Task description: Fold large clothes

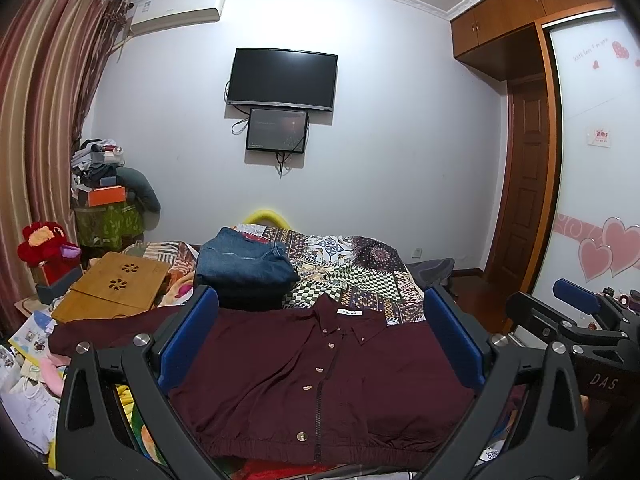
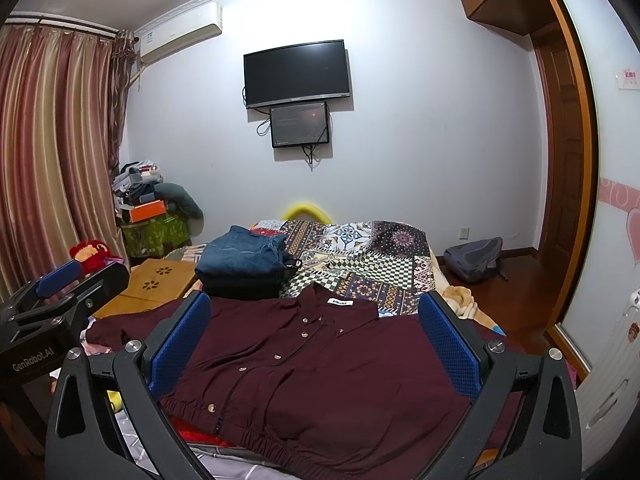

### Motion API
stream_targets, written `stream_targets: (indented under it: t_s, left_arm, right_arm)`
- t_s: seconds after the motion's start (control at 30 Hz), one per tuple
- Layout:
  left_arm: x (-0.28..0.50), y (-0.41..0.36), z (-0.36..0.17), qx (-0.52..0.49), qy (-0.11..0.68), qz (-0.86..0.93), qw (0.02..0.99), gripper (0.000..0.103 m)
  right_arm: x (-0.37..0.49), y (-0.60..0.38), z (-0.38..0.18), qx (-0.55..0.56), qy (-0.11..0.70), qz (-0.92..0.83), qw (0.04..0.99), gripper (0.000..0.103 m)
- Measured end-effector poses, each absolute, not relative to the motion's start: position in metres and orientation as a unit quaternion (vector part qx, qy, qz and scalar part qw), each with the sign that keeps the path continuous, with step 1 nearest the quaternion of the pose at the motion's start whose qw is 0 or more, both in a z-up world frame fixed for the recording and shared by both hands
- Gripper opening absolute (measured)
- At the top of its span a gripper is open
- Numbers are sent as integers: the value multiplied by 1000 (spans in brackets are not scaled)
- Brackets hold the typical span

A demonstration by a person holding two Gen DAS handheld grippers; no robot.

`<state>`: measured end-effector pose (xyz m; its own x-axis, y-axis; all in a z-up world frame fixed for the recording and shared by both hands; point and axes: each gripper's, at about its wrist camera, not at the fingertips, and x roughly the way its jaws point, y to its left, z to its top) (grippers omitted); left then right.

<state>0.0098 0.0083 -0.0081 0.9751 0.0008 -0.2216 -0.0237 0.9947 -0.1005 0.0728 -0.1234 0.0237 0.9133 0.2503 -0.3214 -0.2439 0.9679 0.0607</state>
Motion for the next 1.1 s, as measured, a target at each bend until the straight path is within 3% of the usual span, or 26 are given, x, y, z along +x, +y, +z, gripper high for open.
stream_targets:
  t_s: [1.1]
  left_arm:
    - [18, 13, -16, -56, 123, 7, 991, 103]
  right_arm:
    - [81, -128, 23, 14, 180, 126, 975, 103]
